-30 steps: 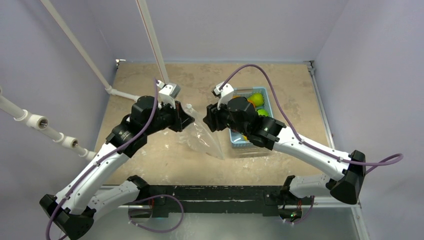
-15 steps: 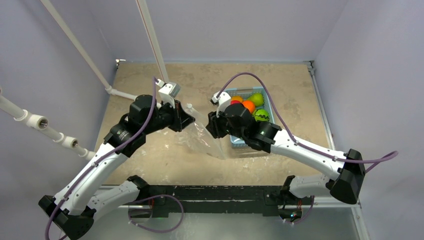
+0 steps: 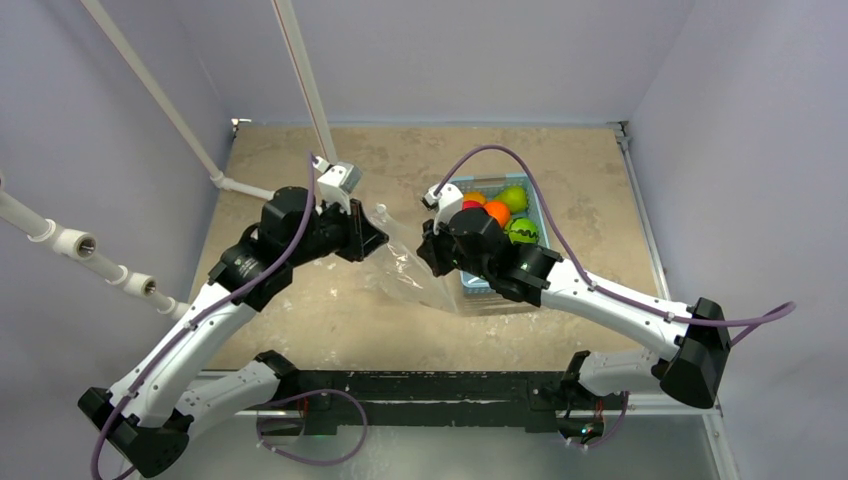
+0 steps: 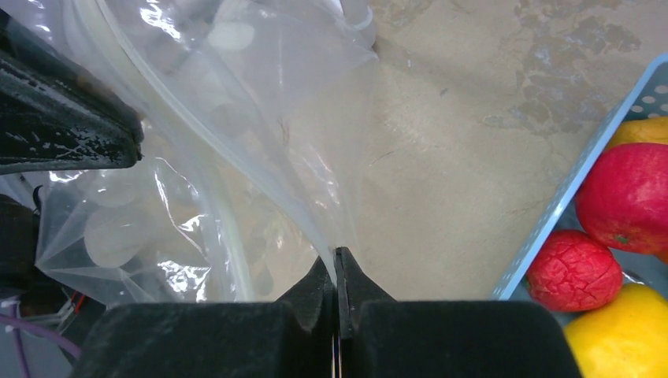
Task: Place the food in the zip-top bag and seal the zipper
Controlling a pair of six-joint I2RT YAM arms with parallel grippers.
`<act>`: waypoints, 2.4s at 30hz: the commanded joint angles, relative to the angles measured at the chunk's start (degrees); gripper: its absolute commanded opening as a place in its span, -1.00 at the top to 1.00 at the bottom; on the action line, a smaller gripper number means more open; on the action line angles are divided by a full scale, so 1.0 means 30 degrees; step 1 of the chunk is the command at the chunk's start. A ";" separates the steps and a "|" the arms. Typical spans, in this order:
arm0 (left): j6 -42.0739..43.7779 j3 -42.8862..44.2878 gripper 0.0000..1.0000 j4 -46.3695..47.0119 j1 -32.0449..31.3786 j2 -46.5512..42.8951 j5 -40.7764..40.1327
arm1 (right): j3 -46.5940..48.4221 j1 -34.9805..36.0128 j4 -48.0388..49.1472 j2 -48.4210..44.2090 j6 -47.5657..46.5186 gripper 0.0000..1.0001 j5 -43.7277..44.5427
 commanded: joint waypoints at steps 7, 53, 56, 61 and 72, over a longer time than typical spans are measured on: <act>-0.0364 0.1850 -0.17 -0.1774 0.0127 0.0139 -0.2519 | 0.2178 0.0028 0.0262 0.1106 0.0718 1.00 0.3105; -0.6850 0.3824 -0.69 -0.3280 0.0105 0.3679 -0.6857 | 0.5818 0.1338 0.0505 0.5852 0.4833 1.00 0.7824; -0.6758 0.4157 -0.70 -0.3586 0.0113 0.3650 -0.7018 | 0.5849 0.1340 0.0464 0.6015 0.4926 1.00 0.7877; -0.6723 0.4162 -0.71 -0.3732 0.0097 0.3768 -0.6813 | 0.5812 0.1355 0.0454 0.6107 0.5052 1.00 0.7943; -0.6777 0.3618 -0.51 -0.3465 0.0073 0.4498 -0.5986 | 0.5775 0.1385 0.0345 0.5918 0.5176 1.00 0.7973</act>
